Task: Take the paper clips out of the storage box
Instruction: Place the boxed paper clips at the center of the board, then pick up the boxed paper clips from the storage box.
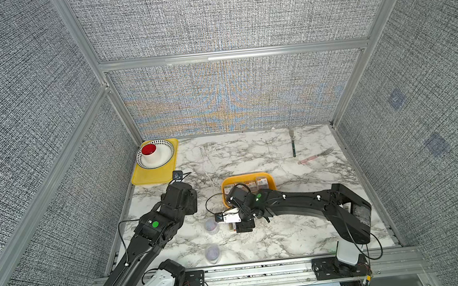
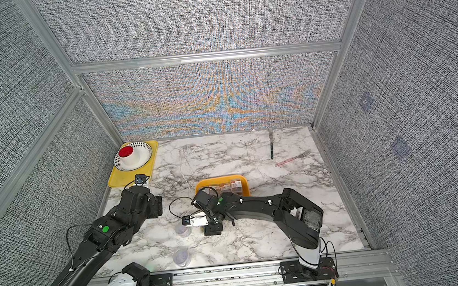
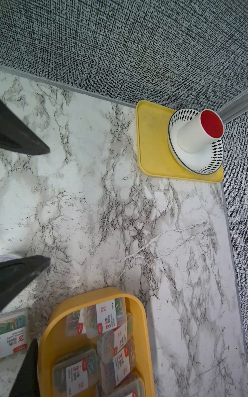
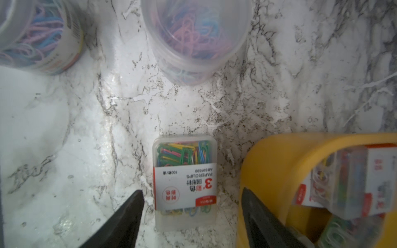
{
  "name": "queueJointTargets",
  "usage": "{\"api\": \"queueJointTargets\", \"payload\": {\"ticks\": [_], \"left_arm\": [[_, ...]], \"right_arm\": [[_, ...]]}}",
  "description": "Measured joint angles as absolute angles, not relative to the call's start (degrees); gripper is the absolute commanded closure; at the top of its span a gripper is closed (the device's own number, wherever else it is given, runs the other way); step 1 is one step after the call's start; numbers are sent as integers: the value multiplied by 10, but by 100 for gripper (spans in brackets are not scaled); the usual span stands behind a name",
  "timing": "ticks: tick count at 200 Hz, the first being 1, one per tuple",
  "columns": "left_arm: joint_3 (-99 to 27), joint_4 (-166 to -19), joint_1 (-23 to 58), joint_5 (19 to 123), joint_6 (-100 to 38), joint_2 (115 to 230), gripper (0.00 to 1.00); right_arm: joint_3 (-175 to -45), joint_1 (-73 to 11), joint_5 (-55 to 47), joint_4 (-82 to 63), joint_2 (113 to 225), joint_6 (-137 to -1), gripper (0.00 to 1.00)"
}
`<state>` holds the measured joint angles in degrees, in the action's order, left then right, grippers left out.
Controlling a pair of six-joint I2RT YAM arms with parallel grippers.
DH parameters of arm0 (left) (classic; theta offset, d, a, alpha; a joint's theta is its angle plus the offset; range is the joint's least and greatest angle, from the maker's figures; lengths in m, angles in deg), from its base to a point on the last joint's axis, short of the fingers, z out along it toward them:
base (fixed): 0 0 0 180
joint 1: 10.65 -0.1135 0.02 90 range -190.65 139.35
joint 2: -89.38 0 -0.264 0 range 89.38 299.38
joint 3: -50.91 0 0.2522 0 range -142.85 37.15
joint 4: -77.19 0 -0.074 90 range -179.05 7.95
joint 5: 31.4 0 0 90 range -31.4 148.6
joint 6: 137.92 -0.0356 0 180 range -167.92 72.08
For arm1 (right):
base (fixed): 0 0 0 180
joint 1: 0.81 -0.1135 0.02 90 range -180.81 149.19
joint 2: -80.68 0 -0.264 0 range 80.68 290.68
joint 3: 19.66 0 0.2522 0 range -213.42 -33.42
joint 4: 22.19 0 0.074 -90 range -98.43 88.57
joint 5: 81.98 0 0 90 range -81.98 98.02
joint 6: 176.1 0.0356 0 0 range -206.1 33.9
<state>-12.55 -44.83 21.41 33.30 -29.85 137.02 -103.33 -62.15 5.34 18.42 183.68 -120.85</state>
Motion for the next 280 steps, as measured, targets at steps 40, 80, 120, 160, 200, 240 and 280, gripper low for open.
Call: {"api": "queueJointTargets", "payload": {"ticks": [40, 80, 120, 160, 200, 240, 280], "left_arm": [[-125, -448, 213, 332, -299, 1369, 24], [-123, -448, 212, 330, -298, 1370, 24], [-123, -447, 212, 326, -286, 1377, 25], [-136, -435, 212, 339, -262, 1384, 29], [-157, -425, 213, 385, -236, 1389, 35], [-190, -425, 231, 439, -213, 1458, 39], [-248, -427, 310, 453, -196, 1566, 38]], "right_arm": [[-1027, -639, 54, 184, 1775, -1192, 25], [-982, -646, 63, 172, 1688, -1148, 25], [-948, -629, 140, 158, 1631, -1040, 26], [-927, -551, 213, 187, 1609, -894, 28], [-868, -459, 241, 189, 1511, -787, 28], [-822, -376, 245, 170, 1437, -725, 28], [-806, -321, 233, 171, 1423, -696, 27]]}}
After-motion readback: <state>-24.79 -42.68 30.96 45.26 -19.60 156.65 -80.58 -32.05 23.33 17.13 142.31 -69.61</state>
